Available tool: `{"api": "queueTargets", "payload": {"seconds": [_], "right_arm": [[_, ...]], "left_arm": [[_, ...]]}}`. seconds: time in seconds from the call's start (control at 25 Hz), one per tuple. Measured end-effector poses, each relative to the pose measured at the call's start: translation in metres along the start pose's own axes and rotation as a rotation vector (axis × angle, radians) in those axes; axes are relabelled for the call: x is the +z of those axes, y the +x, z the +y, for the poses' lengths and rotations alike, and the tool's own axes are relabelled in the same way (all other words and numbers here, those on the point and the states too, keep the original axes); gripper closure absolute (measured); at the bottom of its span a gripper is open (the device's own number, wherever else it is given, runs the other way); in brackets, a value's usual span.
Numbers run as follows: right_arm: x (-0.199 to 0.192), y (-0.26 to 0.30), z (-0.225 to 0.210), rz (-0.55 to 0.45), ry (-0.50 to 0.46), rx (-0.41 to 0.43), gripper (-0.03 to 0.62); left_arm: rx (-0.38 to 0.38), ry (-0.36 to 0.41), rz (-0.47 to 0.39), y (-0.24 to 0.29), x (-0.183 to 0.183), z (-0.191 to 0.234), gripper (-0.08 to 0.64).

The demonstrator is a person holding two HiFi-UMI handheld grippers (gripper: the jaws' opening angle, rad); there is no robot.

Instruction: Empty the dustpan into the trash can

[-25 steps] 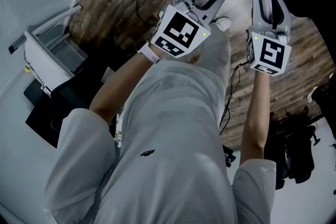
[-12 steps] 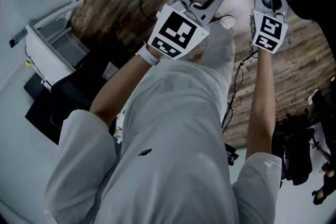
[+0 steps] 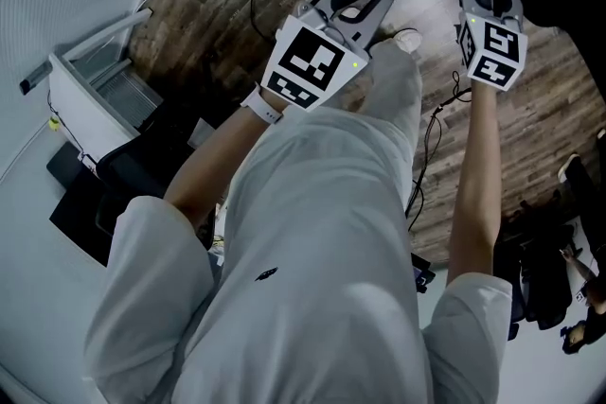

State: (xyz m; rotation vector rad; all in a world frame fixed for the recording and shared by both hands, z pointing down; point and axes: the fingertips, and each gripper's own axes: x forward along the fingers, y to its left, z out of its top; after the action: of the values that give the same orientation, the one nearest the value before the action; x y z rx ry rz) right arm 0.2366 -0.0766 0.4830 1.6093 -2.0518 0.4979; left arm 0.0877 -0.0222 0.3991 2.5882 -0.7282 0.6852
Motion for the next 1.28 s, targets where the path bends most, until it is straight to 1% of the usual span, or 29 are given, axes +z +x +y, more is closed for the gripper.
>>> {"api": "queueTargets", "payload": {"seconds": [0.24, 0.48, 1.0, 1.08, 1.12, 1.28], "right_arm": [[0.017, -0.018, -0.007, -0.003, -0.035, -0.028, 0.385], [0.041, -0.049, -0.009, -0.035, -0.032, -0.049, 0.385], [0.084, -0.141, 0.04, -0.102, -0.034, 0.003, 0.387], [0.088, -0.156, 0.048, -0.116, -0.025, 0.008, 0.408], [0.09, -0.163, 0.051, -0.123, -0.014, 0.013, 0.439], [0.092, -0.189, 0.061, -0.148, 0.008, 0.023, 0.524]], "left_arm": [[-0.018, 0.0, -0.017, -0.009, 0.009, -0.011, 0.554], [-0.01, -0.006, -0.046, -0.025, 0.024, -0.013, 0.554], [0.024, -0.008, -0.103, -0.087, 0.045, -0.004, 0.554], [0.025, -0.011, -0.107, -0.098, 0.049, -0.004, 0.554], [0.026, -0.011, -0.109, -0.103, 0.052, -0.003, 0.554], [0.038, -0.013, -0.121, -0.121, 0.061, -0.002, 0.554]]}}
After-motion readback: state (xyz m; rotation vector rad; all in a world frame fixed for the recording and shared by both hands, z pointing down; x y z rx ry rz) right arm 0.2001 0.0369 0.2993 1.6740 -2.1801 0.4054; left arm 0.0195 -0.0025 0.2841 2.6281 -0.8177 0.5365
